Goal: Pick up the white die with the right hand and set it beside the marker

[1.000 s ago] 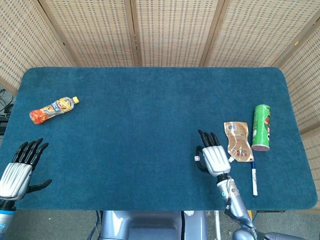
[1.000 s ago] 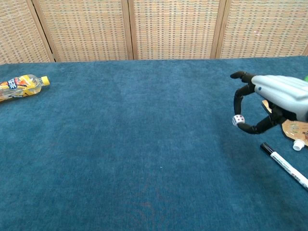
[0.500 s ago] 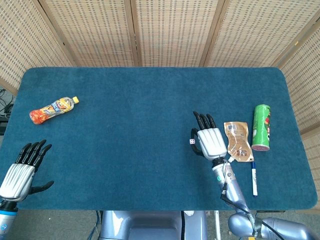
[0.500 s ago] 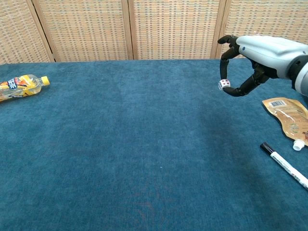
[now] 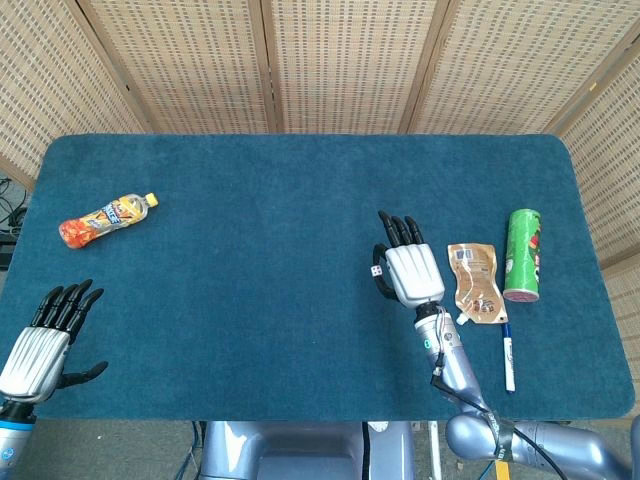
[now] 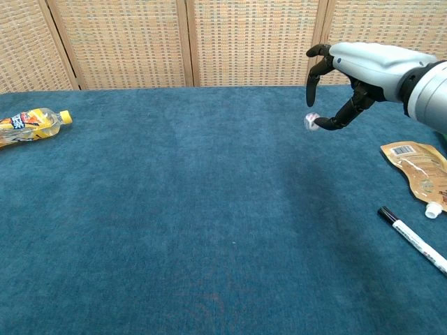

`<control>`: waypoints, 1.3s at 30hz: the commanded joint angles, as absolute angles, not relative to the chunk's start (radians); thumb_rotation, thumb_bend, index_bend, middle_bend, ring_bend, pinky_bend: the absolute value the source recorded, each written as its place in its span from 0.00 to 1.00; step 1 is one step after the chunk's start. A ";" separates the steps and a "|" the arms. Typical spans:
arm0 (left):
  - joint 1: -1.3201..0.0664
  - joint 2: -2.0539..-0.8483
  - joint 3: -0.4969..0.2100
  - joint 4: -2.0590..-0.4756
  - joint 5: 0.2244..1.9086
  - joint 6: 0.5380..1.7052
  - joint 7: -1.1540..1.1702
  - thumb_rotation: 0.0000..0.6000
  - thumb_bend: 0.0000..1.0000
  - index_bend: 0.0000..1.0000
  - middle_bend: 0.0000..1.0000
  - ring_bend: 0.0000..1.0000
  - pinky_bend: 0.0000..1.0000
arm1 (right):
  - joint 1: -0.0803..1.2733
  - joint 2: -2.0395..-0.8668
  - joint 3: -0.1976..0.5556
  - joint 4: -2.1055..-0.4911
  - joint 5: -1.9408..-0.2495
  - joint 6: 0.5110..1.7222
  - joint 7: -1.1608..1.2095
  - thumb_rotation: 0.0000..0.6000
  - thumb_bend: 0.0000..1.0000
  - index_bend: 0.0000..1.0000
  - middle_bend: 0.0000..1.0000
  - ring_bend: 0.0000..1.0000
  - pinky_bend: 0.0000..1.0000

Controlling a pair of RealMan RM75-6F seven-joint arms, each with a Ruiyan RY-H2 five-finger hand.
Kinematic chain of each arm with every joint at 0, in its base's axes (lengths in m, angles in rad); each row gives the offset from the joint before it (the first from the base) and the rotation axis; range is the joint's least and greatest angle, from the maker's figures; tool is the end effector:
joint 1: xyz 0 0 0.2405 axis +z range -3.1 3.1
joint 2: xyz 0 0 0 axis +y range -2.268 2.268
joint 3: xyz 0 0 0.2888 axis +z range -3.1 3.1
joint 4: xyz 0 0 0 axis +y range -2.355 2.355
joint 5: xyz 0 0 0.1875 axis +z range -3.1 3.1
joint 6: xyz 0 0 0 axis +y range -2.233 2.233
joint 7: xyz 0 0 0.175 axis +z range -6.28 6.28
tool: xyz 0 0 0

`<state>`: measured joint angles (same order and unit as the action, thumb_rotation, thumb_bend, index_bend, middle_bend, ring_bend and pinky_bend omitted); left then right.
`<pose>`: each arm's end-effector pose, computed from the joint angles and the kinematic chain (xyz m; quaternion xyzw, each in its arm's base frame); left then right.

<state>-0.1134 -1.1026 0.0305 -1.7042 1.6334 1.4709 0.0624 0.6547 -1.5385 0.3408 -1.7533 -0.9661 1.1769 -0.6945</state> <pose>-0.2961 0.2024 0.1690 -0.6544 -0.3776 -0.3961 0.5218 -0.1386 -0.3769 0.0440 0.6707 -0.3725 0.4053 0.4972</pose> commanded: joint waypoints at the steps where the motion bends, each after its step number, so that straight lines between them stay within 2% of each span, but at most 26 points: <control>1: -0.114 -1.103 0.031 -1.704 1.633 1.470 0.063 1.00 0.11 0.00 0.00 0.00 0.00 | 0.658 -1.539 0.330 -1.749 -0.960 1.180 -0.686 1.00 0.34 0.40 0.00 0.00 0.00; 14: -0.114 -1.106 0.034 -1.706 1.638 1.468 0.069 1.00 0.11 0.00 0.00 0.00 0.00 | 0.643 -1.525 0.276 -1.731 -0.965 1.198 -0.632 1.00 0.34 0.38 0.00 0.00 0.00; 22: -0.115 -1.107 0.037 -1.706 1.643 1.466 0.071 1.00 0.11 0.00 0.00 0.00 0.00 | 0.586 -1.495 0.201 -1.718 -0.999 1.215 -0.568 1.00 0.34 0.38 0.00 0.00 0.00; 26: -0.115 -1.106 0.037 -1.706 1.639 1.466 0.070 1.00 0.11 0.00 0.00 0.00 0.00 | 0.535 -1.457 0.144 -1.730 -1.060 1.245 -0.523 1.00 0.29 0.37 0.00 0.00 0.00; 29: -0.115 -1.106 0.035 -1.705 1.635 1.465 0.072 1.00 0.11 0.00 0.00 0.00 0.00 | 0.480 -1.406 0.082 -1.745 -1.121 1.275 -0.478 1.00 0.24 0.30 0.00 0.00 0.00; 33: -0.114 -1.107 0.031 -1.702 1.629 1.468 0.076 1.00 0.11 0.00 0.00 0.00 0.00 | 0.407 -1.340 0.011 -1.760 -1.215 1.342 -0.435 1.00 0.17 0.16 0.00 0.00 0.00; 36: -0.113 -1.109 0.031 -1.703 1.629 1.469 0.082 1.00 0.11 0.00 0.00 0.00 0.00 | 0.362 -1.307 -0.018 -1.764 -1.268 1.397 -0.406 1.00 0.16 0.07 0.00 0.00 0.00; 39: -0.112 -1.111 0.031 -1.705 1.632 1.472 0.089 1.00 0.11 0.00 0.00 0.00 0.00 | 0.314 -1.276 -0.045 -1.762 -1.330 1.455 -0.362 1.00 0.15 0.04 0.00 0.00 0.00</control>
